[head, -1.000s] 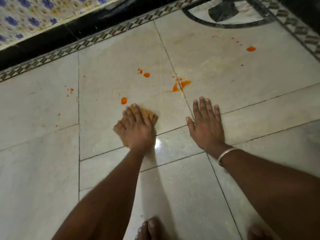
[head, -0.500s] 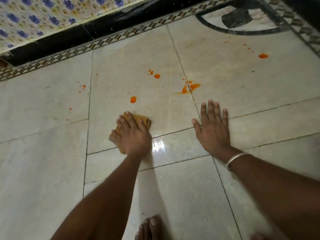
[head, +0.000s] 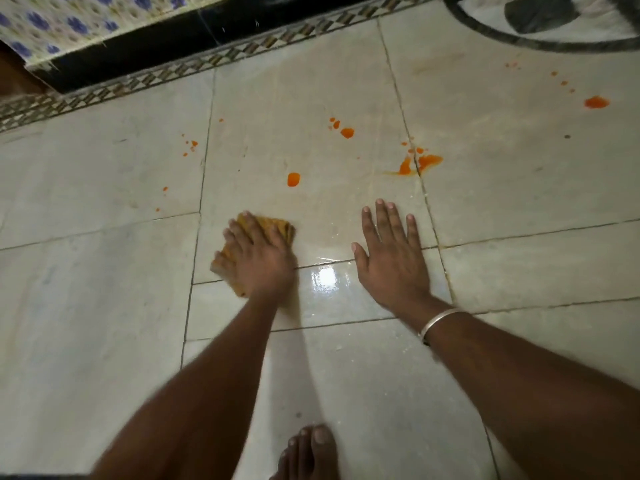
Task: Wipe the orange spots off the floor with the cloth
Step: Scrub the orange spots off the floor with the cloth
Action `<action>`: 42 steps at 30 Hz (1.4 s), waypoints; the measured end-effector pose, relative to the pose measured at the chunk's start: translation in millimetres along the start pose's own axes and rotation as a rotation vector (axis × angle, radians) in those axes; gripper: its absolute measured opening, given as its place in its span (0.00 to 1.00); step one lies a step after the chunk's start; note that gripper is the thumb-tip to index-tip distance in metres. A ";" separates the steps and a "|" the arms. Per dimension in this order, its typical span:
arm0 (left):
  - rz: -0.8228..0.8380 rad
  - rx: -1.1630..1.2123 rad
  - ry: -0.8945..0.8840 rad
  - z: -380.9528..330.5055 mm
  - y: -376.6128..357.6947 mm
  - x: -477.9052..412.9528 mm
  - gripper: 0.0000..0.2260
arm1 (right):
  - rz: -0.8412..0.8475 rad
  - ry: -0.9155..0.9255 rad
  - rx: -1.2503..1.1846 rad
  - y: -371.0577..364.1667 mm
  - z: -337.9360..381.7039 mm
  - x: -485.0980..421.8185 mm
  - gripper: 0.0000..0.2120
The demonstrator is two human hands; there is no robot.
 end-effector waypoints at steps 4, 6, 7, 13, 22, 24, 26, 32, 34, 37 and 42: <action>0.019 0.032 -0.009 -33.8 -12.0 58.1 0.30 | 0.005 -0.004 0.022 0.9 2.3 0.4 0.33; 0.089 -0.007 -0.204 -60.1 -11.8 45.6 0.30 | -0.001 -0.002 0.005 0.9 2.0 -0.9 0.34; 0.103 -0.052 -0.299 -66.9 -9.2 28.5 0.30 | -0.003 -0.002 0.000 0.7 0.3 -1.2 0.34; 0.007 -0.013 0.055 20.1 15.5 -36.1 0.30 | -0.036 0.020 -0.019 1.2 0.5 -1.2 0.33; 0.078 -0.072 -0.231 -19.2 5.8 -2.0 0.29 | -0.050 0.011 0.027 1.0 -1.5 -1.5 0.34; 0.056 -0.046 -0.132 12.4 14.3 -33.2 0.29 | -0.044 0.023 0.017 -0.7 -1.0 -0.7 0.33; 0.025 0.009 0.088 42.2 19.1 -34.2 0.29 | -0.046 0.027 0.022 -0.5 0.0 -0.1 0.33; -0.015 0.100 0.100 11.1 5.8 39.7 0.30 | -0.066 0.022 0.036 -0.7 1.3 0.8 0.33; 0.097 0.089 -0.018 -5.9 8.5 15.3 0.30 | -0.084 0.023 0.033 -0.5 -0.1 -0.1 0.33; 0.065 0.053 -0.084 10.9 18.0 -32.8 0.30 | -0.084 0.025 0.016 -4.1 0.8 -1.8 0.33; -0.003 0.136 0.196 52.7 13.6 -18.5 0.30 | -0.088 0.060 -0.031 1.1 22.6 -3.4 0.34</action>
Point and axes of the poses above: each hand's wrist, its own x-axis away from the middle knuckle, its own y-axis out of the back of the hand, z = x × y, the point moved 2 cm from there along -x, towards the middle knuckle, and after that the axes turned 6 degrees about z, right-handed, at the moved point
